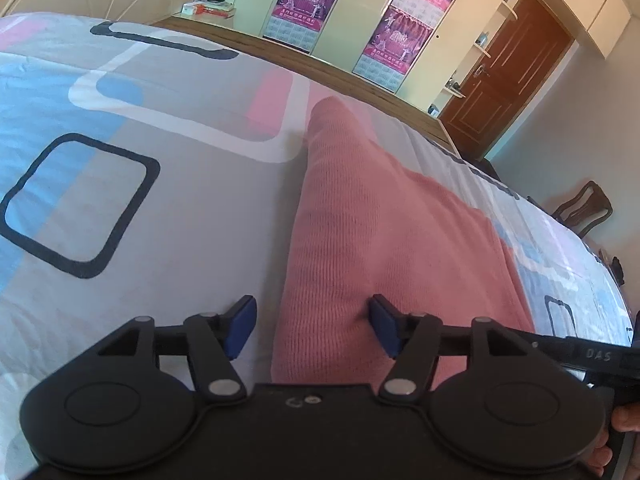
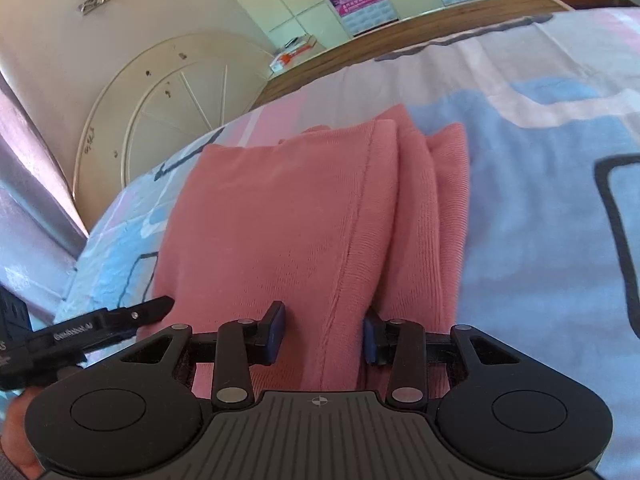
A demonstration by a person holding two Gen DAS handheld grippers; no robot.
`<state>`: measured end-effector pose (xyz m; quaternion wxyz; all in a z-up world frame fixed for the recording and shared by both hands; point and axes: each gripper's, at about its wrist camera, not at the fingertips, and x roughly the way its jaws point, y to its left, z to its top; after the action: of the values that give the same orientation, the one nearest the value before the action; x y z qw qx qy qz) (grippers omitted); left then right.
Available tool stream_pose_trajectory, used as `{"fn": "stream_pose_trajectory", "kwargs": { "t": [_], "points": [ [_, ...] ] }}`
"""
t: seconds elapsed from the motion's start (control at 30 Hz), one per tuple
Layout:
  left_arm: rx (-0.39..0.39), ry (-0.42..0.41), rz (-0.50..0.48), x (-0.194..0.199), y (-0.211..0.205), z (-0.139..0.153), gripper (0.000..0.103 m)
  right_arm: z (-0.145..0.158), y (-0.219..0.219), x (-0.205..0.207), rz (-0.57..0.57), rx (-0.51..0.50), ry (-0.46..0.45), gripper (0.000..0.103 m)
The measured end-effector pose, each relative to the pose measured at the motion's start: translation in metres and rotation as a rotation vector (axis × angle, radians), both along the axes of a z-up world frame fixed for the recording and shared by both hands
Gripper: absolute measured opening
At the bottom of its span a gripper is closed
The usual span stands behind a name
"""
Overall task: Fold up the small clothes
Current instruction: 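Fold the sweater over again with both tools and release it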
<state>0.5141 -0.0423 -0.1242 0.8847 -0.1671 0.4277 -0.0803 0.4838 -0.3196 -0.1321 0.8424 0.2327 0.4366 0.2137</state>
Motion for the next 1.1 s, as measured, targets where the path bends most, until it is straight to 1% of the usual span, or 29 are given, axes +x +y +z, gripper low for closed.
{"fn": "stream_pose_trajectory", "kwargs": {
  "t": [0.03,0.07,0.1,0.17,0.2,0.27,0.33,0.37,0.4,0.43,0.47,0.5,0.53,0.57,0.63,0.67,0.7,0.73,0.8,0.87,0.9,0.93,0.97,1.0,1.03,1.07,1.1],
  "points": [
    [0.006,-0.007,-0.008,0.001,0.0,0.001,0.06,0.002,0.005,0.001,0.012,-0.032,-0.009,0.016],
    [0.013,-0.017,-0.018,0.002,0.0,0.005,0.058,0.005,0.01,0.004,0.026,-0.059,-0.021,0.01],
    [0.017,-0.025,-0.029,-0.001,-0.003,0.006,0.053,0.009,0.014,0.002,0.03,-0.084,-0.044,0.009],
    [0.04,-0.034,-0.06,-0.001,-0.008,0.012,0.048,0.022,0.02,-0.004,0.042,-0.147,-0.115,0.008],
    [0.045,-0.044,-0.07,0.002,-0.009,0.015,0.041,0.031,0.02,-0.01,0.044,-0.171,-0.149,0.008],
    [0.051,-0.07,-0.089,-0.002,-0.016,0.024,0.038,0.046,0.014,-0.022,0.044,-0.197,-0.208,0.008],
    [0.043,-0.098,-0.121,-0.005,-0.025,0.033,0.028,0.052,0.002,-0.03,0.039,-0.223,-0.217,0.008],
    [0.062,-0.101,-0.143,-0.006,-0.033,0.034,0.029,0.049,-0.005,-0.034,0.032,-0.236,-0.207,0.008],
    [0.114,-0.088,-0.167,-0.005,-0.043,0.031,0.03,0.041,-0.011,-0.034,0.029,-0.253,-0.186,0.008],
    [0.169,-0.063,-0.187,-0.002,-0.052,0.024,0.03,0.03,-0.014,-0.031,0.025,-0.256,-0.152,0.008],
    [0.2,-0.05,-0.194,-0.001,-0.058,0.018,0.03,0.017,-0.018,-0.028,0.023,-0.241,-0.106,0.008],
    [0.21,-0.054,-0.194,0.001,-0.06,0.017,0.03,0.005,-0.019,-0.024,0.024,-0.221,-0.069,0.008],
    [0.213,-0.045,-0.201,0.003,-0.06,0.02,0.03,0.0,-0.02,-0.024,0.018,-0.203,-0.066,0.008],
    [0.21,-0.05,-0.207,0.004,-0.058,0.026,0.03,0.002,-0.023,-0.025,0.007,-0.193,-0.067,0.009],
    [0.226,-0.122,-0.213,0.003,-0.053,0.042,0.028,0.01,-0.027,-0.03,-0.016,-0.189,-0.086,0.017],
    [0.24,-0.144,-0.221,0.007,-0.052,0.047,0.028,0.018,-0.031,-0.034,-0.052,-0.22,-0.121,0.029],
    [0.237,-0.152,-0.229,0.016,-0.05,0.049,0.028,0.025,-0.034,-0.036,-0.096,-0.259,-0.166,0.031],
    [0.228,-0.149,-0.236,0.026,-0.05,0.049,0.028,0.029,-0.035,-0.034,-0.118,-0.284,-0.188,0.031],
    [0.225,-0.154,-0.255,0.048,-0.055,0.046,0.028,0.033,-0.032,-0.019,-0.146,-0.32,-0.203,0.031],
    [0.232,-0.151,-0.289,0.069,-0.066,0.04,0.029,0.035,-0.024,-0.003,-0.127,-0.31,-0.234,0.03],
    [0.251,-0.151,-0.304,0.079,-0.072,0.036,0.031,0.034,-0.018,0.006,-0.108,-0.329,-0.243,0.026],
    [0.287,-0.152,-0.324,0.085,-0.078,0.031,0.035,0.03,-0.011,0.016,-0.089,-0.358,-0.244,0.026],
    [0.355,-0.134,-0.341,0.093,-0.083,0.021,0.037,0.024,-0.006,0.026,-0.064,-0.392,-0.237,0.023],
    [0.404,-0.101,-0.341,0.098,-0.086,0.011,0.041,0.015,-0.002,0.034,-0.052,-0.442,-0.212,0.017],
    [0.383,-0.102,-0.33,0.099,-0.083,0.006,0.042,0.002,-0.001,0.042,-0.045,-0.493,-0.167,0.017],
    [0.384,-0.108,-0.331,0.098,-0.082,0.005,0.043,-0.003,-0.008,0.042,-0.059,-0.466,-0.177,0.017],
    [0.389,-0.114,-0.337,0.096,-0.082,0.006,0.043,-0.004,-0.01,0.043,-0.066,-0.452,-0.168,0.017]
  ]
}}
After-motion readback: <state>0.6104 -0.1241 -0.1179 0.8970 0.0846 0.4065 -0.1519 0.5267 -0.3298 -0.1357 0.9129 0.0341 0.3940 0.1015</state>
